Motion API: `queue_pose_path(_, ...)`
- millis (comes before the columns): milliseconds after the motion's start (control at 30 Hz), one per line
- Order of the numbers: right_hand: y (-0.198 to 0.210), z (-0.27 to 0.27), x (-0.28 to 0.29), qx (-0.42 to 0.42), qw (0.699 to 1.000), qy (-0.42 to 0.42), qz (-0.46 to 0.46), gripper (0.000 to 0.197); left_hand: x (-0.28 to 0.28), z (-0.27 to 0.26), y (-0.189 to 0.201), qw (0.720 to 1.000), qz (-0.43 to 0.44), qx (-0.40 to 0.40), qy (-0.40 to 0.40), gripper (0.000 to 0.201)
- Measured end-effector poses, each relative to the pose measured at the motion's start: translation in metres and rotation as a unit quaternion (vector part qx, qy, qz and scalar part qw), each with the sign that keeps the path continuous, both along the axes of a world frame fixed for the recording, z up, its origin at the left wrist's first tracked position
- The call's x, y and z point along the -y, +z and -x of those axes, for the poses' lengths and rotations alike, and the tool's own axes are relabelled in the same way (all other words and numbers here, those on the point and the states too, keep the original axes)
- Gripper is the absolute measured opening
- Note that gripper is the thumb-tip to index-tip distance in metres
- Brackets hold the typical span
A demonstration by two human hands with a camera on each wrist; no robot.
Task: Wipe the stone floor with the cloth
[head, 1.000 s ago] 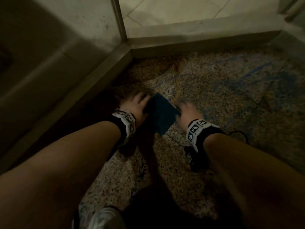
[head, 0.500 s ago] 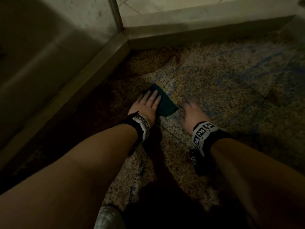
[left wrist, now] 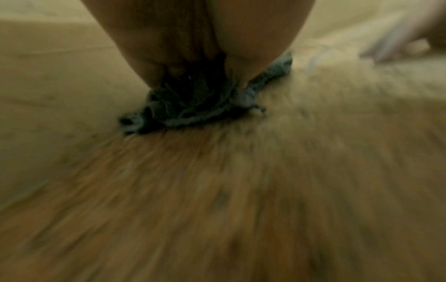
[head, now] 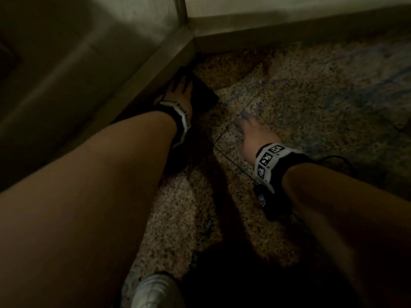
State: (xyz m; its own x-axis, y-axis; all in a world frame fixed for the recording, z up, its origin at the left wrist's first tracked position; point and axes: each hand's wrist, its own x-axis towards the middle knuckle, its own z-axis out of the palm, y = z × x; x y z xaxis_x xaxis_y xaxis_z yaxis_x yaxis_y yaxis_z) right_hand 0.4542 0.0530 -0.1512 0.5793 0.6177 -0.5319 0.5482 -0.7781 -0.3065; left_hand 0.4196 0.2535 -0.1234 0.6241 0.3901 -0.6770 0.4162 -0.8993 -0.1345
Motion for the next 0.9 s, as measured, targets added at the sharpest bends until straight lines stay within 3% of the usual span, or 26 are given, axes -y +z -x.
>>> queue_pose_path(200,0.002,0.002,0.005,0.006,1.000,0.022,-0.014,0.054,-0.005,0.008,-0.014,0.998,0.022,0.050,0.016,0.062)
queue_pose_path(500,0.006,-0.004,0.011,0.014,0.999,0.042,0.001,0.056,0.031,0.074,-0.034,0.996,0.034,0.082,-0.026,0.059)
queue_pose_path(767,0.010,-0.004,0.008,0.001,0.993,0.068,0.092,0.057,0.021,0.025,-0.024,0.995,0.039,0.095,0.009,0.056)
queue_pose_path(900,0.009,-0.008,0.010,-0.016,0.992,0.081,0.094,0.056,0.008,-0.021,-0.017,0.998,0.039,0.041,-0.013,0.067)
